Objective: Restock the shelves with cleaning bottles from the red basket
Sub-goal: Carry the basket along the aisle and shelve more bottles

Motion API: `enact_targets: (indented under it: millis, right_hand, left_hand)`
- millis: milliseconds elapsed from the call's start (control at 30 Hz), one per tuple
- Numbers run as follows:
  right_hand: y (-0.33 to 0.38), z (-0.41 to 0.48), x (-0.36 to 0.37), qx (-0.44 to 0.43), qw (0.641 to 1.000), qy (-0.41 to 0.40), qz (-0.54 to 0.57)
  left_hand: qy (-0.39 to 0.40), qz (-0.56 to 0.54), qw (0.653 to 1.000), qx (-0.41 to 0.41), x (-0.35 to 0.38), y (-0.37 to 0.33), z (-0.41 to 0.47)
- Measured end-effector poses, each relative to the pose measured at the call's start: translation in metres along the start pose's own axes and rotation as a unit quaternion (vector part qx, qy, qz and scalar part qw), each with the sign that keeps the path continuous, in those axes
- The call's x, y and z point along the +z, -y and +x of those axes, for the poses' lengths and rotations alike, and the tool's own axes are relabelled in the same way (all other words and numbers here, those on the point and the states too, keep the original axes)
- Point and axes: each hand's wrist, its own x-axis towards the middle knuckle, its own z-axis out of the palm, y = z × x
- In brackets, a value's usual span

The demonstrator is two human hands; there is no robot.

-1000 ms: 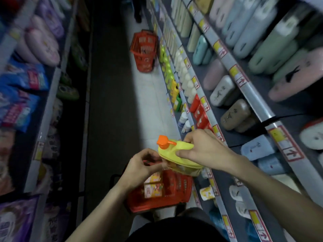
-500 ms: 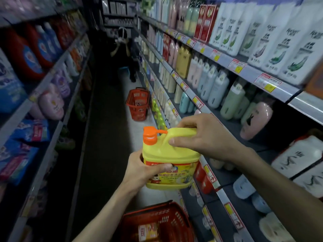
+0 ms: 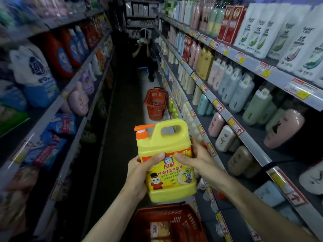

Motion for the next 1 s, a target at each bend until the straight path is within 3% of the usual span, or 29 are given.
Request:
enact_targets:
  millis: [300, 567, 833, 1000]
  right_hand:
    - [-0.008, 0.023, 0.059, 0.053, 0.99, 0.128, 0.036]
    - [-0.001, 0.018, 0.119, 0.06, 0.952, 0.285, 0.098]
    - [0.008, -0.038, 0.183, 0.027, 0.896, 0.434, 0.093]
    - [0.021, -0.091, 0.23, -0.018, 0.838, 0.543, 0.054]
  left_hand:
    - [-0.172, -0.034, 0.984, 0.0, -0.024, -0.012, -0.048]
    - [-0.312, 0.023, 0.945, 0.097, -0.038, -0.022, -0.133]
    - [-0.46, 0.109, 0.865, 0.17, -0.012, 0.007, -0.262]
    - [-0.568, 0.119, 0.786, 0.213, 0.011, 0.031, -0.338]
